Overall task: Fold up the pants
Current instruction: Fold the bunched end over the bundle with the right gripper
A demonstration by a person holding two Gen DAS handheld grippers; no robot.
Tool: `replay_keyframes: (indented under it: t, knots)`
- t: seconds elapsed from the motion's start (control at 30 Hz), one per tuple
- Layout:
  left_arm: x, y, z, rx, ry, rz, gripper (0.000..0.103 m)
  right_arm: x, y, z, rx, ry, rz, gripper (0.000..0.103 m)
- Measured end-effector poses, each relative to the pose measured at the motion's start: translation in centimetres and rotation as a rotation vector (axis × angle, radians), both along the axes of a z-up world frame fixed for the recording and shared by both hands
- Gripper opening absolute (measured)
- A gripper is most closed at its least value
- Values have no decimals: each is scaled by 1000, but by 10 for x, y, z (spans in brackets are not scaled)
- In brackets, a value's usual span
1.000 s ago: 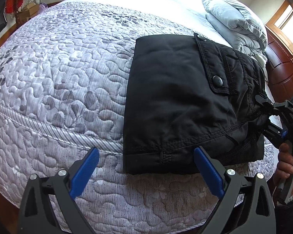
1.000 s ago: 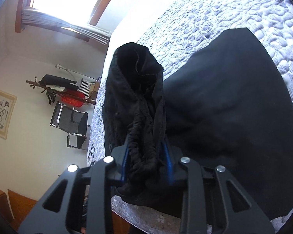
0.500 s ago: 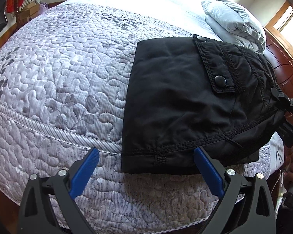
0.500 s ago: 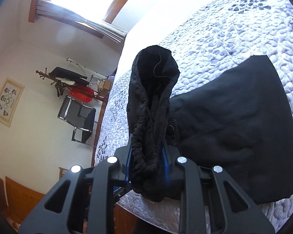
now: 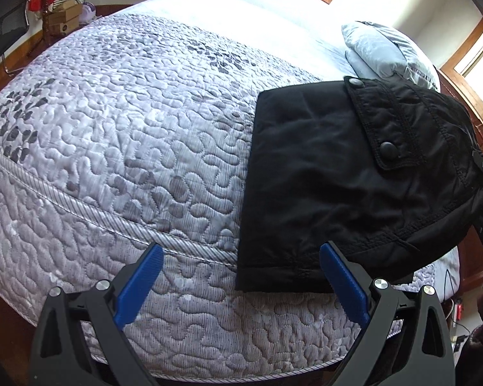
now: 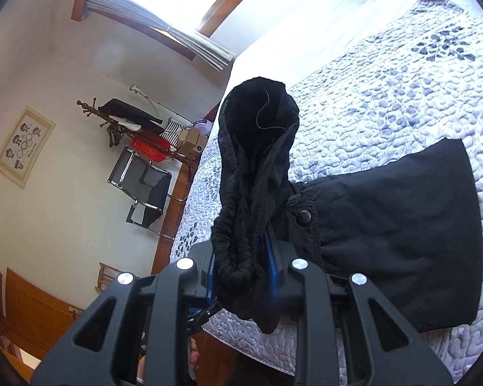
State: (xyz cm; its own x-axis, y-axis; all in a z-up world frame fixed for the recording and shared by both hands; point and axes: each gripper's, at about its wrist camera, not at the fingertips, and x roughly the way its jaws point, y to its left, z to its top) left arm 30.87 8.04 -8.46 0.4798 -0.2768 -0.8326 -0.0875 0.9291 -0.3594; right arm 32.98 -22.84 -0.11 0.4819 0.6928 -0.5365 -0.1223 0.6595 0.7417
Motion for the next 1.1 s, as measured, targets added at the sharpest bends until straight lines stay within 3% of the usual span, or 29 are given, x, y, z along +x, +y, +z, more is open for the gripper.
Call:
replay_keyframes:
  t: [0.57,1.1]
  knots:
    - [2,-32,9,30,1,-85,98,-32,-59,6,-23,8,-111,23]
    - [6,-62,12,59,11,-153,98,-43,-122,-80,-8,191,-281,23]
